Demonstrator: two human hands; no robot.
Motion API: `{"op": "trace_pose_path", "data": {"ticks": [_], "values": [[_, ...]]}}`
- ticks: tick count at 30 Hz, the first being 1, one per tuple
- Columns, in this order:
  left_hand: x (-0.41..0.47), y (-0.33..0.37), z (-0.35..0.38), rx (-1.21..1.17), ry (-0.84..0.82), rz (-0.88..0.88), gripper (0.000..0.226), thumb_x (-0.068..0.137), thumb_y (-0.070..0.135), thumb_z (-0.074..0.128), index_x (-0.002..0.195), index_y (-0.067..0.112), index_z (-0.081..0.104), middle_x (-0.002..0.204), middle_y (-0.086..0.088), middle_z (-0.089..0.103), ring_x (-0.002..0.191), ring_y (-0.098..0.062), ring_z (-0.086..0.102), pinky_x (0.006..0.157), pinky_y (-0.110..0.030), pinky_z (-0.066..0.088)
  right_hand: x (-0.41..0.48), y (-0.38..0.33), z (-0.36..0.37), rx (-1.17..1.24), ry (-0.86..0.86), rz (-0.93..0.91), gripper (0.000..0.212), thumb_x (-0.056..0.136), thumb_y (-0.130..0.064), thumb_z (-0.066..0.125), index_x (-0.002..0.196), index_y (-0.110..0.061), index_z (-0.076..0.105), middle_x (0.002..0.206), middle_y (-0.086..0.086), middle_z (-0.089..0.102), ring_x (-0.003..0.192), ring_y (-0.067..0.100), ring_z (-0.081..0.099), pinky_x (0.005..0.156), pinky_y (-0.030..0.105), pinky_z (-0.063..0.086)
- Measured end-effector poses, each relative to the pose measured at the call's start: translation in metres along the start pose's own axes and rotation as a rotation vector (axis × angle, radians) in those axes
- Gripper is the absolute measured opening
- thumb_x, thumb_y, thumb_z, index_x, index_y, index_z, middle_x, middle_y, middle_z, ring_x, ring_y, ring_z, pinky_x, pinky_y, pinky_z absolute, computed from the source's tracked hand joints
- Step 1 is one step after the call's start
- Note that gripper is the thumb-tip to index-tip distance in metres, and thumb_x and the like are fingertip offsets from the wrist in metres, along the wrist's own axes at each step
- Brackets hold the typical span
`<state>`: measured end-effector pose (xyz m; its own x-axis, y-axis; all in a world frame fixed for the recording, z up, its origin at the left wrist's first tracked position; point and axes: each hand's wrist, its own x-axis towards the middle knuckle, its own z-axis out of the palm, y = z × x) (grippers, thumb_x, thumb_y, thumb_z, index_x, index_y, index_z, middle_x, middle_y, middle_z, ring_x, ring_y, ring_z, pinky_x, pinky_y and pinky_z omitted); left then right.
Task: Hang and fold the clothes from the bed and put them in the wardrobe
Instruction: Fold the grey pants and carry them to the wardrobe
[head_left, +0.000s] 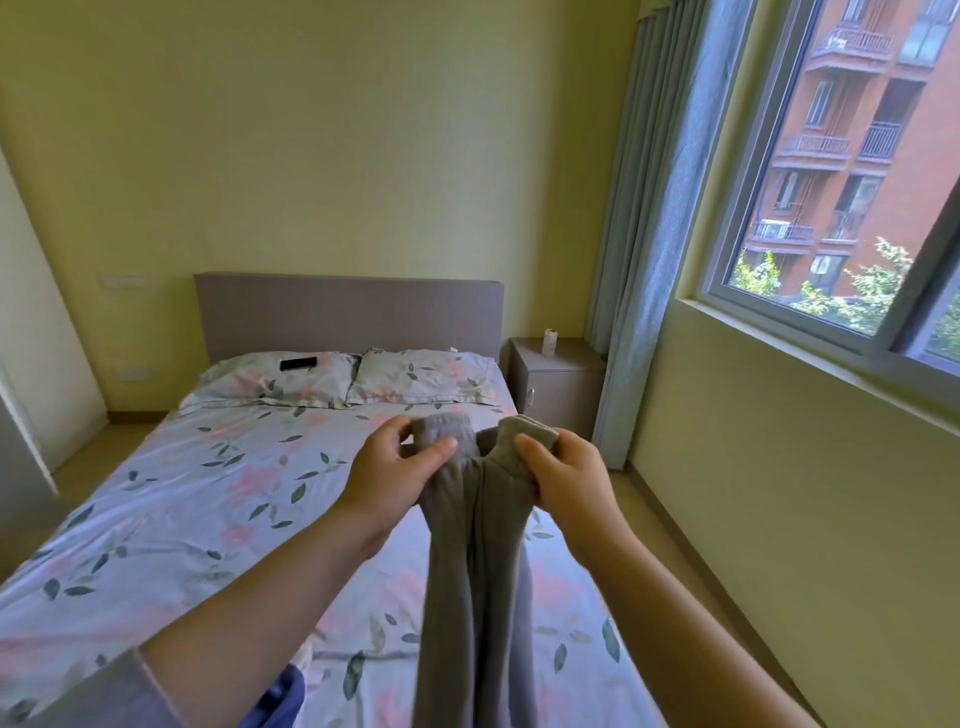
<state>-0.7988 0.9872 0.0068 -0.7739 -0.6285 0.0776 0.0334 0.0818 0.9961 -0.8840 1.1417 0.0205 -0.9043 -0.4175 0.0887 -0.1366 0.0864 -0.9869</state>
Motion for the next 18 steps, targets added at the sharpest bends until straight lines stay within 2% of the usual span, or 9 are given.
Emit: {"op": "trace_pose_path", "data": {"ticks": [5, 11, 16, 18], "values": [[-0.010, 0.001, -0.003, 0.045, -0.046, 0.073, 0.018, 0.096, 0.021, 0.058, 0.112, 0.021, 0.067, 0.102, -0.002, 0.073, 0.094, -0.023, 0.069, 0.086, -0.043, 0.057, -0.016, -0.002, 0.000, -0.027, -0.080, -0.072, 0.011, 0.093, -0.019, 0.063, 0.087, -0.028, 0.067, 0.088, 0.004, 0.073, 0.090, 0.025, 0.069, 0.085, 0.049, 0.057], [-0.011, 0.007, -0.004, 0.077, -0.034, 0.097, 0.020, 0.098, 0.019, 0.055, 0.112, 0.015, 0.068, 0.103, -0.005, 0.073, 0.101, -0.027, 0.067, 0.092, -0.047, 0.054, -0.021, -0.001, 0.001, 0.040, -0.161, -0.126, 0.010, 0.094, -0.016, 0.063, 0.096, -0.025, 0.066, 0.089, 0.004, 0.074, 0.090, 0.023, 0.071, 0.082, 0.039, 0.061], [-0.016, 0.008, -0.017, 0.082, -0.093, 0.116, 0.023, 0.099, 0.019, 0.052, 0.115, 0.017, 0.069, 0.106, -0.001, 0.074, 0.104, -0.024, 0.066, 0.095, -0.045, 0.053, -0.019, -0.004, 0.000, 0.244, -0.485, 0.018, 0.023, 0.102, -0.009, 0.045, 0.115, -0.010, 0.064, 0.103, 0.016, 0.073, 0.098, 0.030, 0.071, 0.078, 0.031, 0.060], [-0.018, 0.009, -0.021, 0.052, -0.120, 0.109, 0.023, 0.099, 0.017, 0.052, 0.113, 0.018, 0.070, 0.104, 0.000, 0.074, 0.104, -0.024, 0.067, 0.095, -0.042, 0.053, -0.017, -0.002, -0.003, 0.256, -0.554, 0.002, 0.022, 0.101, -0.010, 0.048, 0.121, -0.007, 0.058, 0.103, 0.016, 0.074, 0.098, 0.029, 0.072, 0.078, 0.030, 0.060]]}}
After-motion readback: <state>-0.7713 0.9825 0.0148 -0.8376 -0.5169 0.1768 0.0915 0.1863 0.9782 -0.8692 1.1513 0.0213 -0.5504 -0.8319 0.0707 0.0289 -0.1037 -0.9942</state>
